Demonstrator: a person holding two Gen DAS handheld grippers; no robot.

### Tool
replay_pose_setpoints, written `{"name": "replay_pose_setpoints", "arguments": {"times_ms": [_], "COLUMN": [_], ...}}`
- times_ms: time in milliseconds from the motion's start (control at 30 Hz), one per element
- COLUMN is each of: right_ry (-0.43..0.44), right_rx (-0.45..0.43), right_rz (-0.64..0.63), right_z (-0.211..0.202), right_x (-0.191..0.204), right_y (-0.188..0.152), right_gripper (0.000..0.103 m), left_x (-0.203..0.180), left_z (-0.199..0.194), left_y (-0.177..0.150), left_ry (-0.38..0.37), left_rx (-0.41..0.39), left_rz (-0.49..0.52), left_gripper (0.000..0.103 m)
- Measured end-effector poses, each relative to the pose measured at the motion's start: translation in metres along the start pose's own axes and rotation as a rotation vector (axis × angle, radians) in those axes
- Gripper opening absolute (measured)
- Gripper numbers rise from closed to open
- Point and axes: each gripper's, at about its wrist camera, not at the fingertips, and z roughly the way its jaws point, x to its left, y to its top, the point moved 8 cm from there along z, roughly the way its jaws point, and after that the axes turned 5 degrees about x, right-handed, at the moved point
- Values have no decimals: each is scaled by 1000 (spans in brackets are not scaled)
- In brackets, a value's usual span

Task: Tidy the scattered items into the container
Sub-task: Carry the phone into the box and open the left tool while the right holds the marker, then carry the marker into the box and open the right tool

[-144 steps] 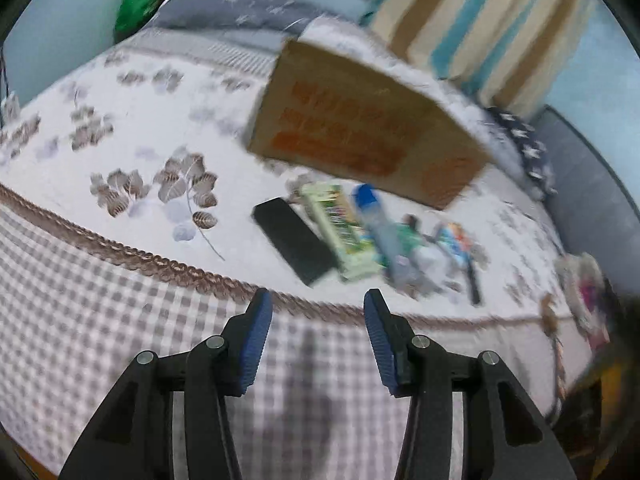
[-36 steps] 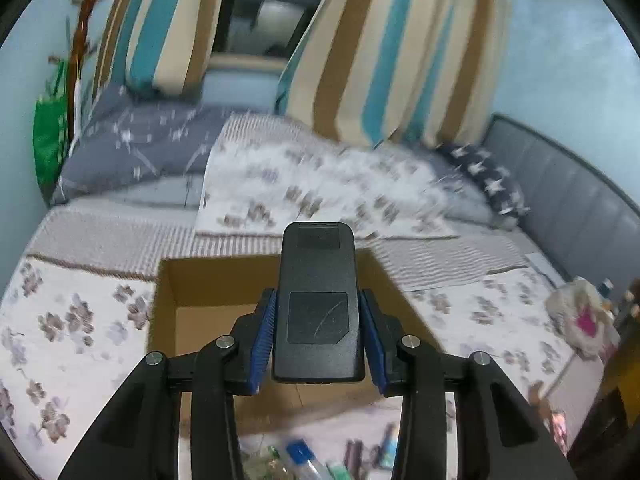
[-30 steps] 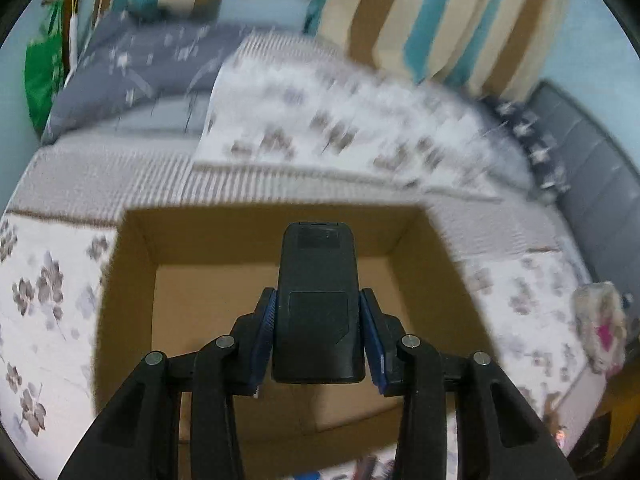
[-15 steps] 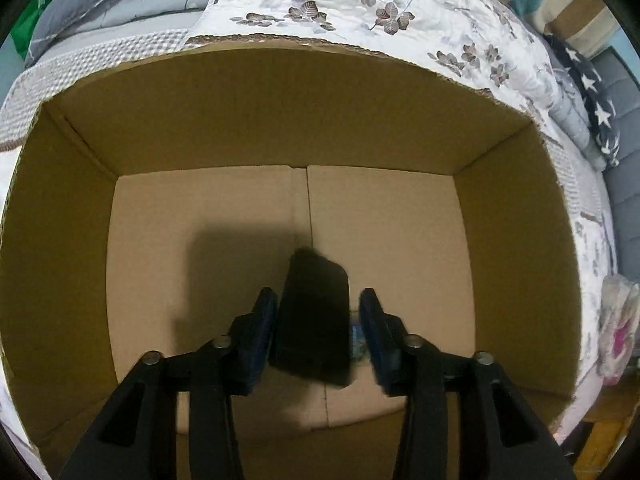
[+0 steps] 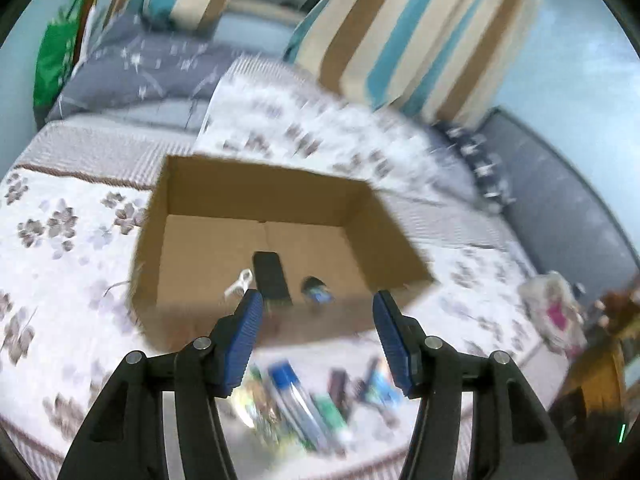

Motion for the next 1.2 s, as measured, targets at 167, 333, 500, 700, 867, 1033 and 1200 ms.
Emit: {"name": "replay_pose_setpoints", "arguments": {"times_ms": [167,333,500,700,867,1033,1200], "right_ry": [17,28,14,-31,-152,-312,-379], "right_rx": [-35,-67,-109,-23,141,297,363], "right_rz": [-73,-156,-218,-146,-71,-60,-67], "right_z": [-1,10,40,124,219,296,318], "right_x": [38,73,96,85,48,5,-14], "right_y": [15,55,129,219,245,228,216], "right_gripper": [103,103,103,103,103,103,103], "left_x": [-11,-11,-7,4,17,33,47], "left_z": [-68,-88,-99,-94,-76,-65,-64], "left_y": [-85,-143,-155,-159,-167,-172,-169], "left_ry": [-95,-127,-114,-110,-99,-81,-55], "left_rx": [-53,-29,-56,-67,-27,0,1], "left_rz": [3,-16,14,-16,-39,-69,-91], "left_gripper": [57,57,57,57,57,57,57]}}
